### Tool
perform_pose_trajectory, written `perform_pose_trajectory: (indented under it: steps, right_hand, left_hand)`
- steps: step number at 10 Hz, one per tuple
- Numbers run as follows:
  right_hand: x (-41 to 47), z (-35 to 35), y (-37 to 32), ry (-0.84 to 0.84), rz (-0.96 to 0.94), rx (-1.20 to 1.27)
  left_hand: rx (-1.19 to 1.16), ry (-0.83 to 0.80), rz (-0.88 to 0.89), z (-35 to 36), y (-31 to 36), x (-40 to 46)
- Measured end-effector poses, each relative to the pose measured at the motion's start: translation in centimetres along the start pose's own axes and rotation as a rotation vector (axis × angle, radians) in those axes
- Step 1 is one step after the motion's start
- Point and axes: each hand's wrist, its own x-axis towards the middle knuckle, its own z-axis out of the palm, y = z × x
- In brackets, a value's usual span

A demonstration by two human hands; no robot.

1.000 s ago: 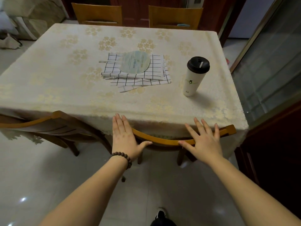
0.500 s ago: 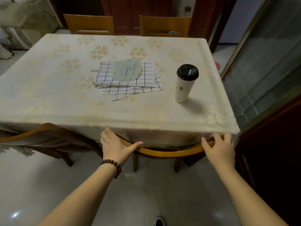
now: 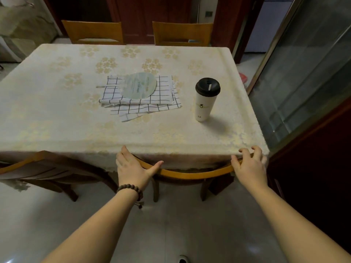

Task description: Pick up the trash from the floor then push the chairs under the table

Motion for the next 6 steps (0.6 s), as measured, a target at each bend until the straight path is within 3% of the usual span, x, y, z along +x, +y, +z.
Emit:
perform_pose_trajectory:
  steps: [3,6]
  right_hand:
    - [-1.4,-1.4,-1.7,-0.121,-0.009,-0.274]
    - [-8.5,0.0,-9.1,-0.225,-0.240,-0.061]
  left_hand:
    - [0.166,-0.100,0.010,-1.2,-0.1,-0.1]
    - [0.239,-0.142,0.190,-5.4,-5.0,-2.7]
